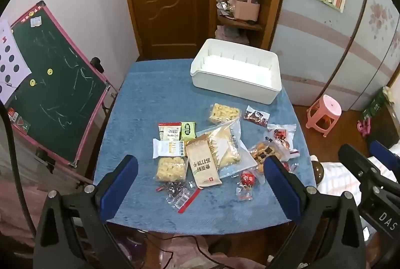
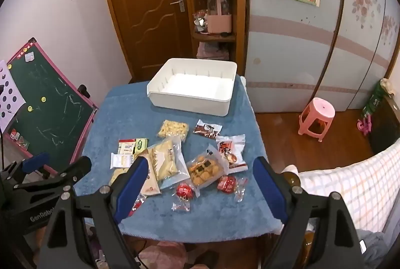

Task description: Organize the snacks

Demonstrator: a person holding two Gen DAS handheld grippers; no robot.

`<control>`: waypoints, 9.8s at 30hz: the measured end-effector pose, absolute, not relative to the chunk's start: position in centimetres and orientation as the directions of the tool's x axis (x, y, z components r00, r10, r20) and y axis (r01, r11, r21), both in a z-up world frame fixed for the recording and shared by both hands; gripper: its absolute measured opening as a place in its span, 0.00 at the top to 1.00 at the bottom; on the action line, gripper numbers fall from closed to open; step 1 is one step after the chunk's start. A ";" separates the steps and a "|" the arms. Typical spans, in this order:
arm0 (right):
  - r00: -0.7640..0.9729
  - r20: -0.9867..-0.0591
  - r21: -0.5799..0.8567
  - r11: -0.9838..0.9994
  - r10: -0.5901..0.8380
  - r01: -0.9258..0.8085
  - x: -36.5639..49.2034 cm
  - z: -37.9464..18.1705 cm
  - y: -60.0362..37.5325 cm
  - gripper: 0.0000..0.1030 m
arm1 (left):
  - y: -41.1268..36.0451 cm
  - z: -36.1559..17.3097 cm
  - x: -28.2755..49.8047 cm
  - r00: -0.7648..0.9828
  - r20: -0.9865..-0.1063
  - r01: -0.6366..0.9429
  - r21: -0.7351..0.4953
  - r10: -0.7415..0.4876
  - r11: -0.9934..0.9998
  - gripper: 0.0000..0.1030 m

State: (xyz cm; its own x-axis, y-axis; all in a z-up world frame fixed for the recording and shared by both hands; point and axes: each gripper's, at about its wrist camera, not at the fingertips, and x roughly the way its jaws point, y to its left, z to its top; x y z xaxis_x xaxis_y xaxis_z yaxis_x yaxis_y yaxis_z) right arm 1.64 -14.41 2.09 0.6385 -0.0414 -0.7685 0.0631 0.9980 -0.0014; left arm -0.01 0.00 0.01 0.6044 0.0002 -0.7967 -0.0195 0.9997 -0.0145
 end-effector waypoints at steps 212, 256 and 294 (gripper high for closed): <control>0.544 -0.839 0.115 0.987 0.035 0.113 39.1 -5.2 -19.8 0.35 | -1.6 -8.2 46.3 0.414 -0.880 0.234 -0.146 -0.234 0.961 0.09; 0.370 -0.890 0.236 0.964 0.265 -0.123 12.6 -11.5 -14.9 0.35 | 5.9 -15.6 13.5 0.330 -0.912 0.005 -0.257 -0.245 0.966 0.09; 0.215 -0.924 0.273 0.939 0.317 -0.211 19.9 -20.8 -11.4 0.74 | 5.8 -33.9 18.1 0.101 -0.947 -0.129 -0.318 -0.306 0.939 0.12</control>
